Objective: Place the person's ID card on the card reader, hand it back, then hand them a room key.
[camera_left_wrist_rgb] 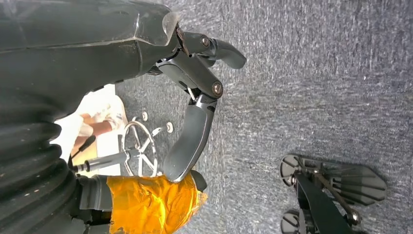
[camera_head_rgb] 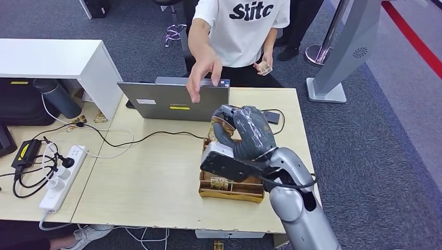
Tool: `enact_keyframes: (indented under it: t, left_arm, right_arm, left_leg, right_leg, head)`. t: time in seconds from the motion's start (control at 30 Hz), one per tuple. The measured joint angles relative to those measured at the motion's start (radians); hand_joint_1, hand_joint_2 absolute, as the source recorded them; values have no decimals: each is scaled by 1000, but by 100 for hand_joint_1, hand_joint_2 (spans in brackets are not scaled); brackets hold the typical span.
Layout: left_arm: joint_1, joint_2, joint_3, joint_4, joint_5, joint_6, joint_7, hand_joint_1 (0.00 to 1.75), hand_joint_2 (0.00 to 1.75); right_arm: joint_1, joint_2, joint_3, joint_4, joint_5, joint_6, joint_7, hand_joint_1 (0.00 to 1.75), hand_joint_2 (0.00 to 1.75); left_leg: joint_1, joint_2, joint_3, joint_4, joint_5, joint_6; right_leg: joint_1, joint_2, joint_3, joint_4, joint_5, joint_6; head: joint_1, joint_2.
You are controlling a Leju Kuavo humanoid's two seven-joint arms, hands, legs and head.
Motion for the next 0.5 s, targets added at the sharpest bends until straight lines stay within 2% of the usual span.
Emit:
enact_keyframes:
  t: [0.17, 0.33, 0.5]
  left_arm:
    - [-3, 10, -24, 0, 0, -11, 1, 0, 175]
    - [-10, 18, -37, 0, 0, -25, 6, 0, 175]
    - [-11, 20, -37, 0, 0, -28, 10, 0, 175]
  right_arm:
    - [-131, 46, 2, 133, -15, 10, 48, 175, 175]
    - [-331, 95, -5, 403, 56, -30, 154, 175, 175]
    - [-429, 126, -25, 617, 96, -74, 145, 175, 175]
  left_leg:
    - [0, -1, -1, 0, 1, -1]
    - [0, -1, 0, 0, 1, -1]
    - [0, -1, 0, 0, 2, -1]
  right_leg:
    - [0, -1, 0, 1, 0, 0]
    - [0, 0, 0, 1, 1, -1]
    - [0, -1, 0, 1, 1, -1]
  head:
    - [0, 0]
    - [0, 0]
    - [0, 0]
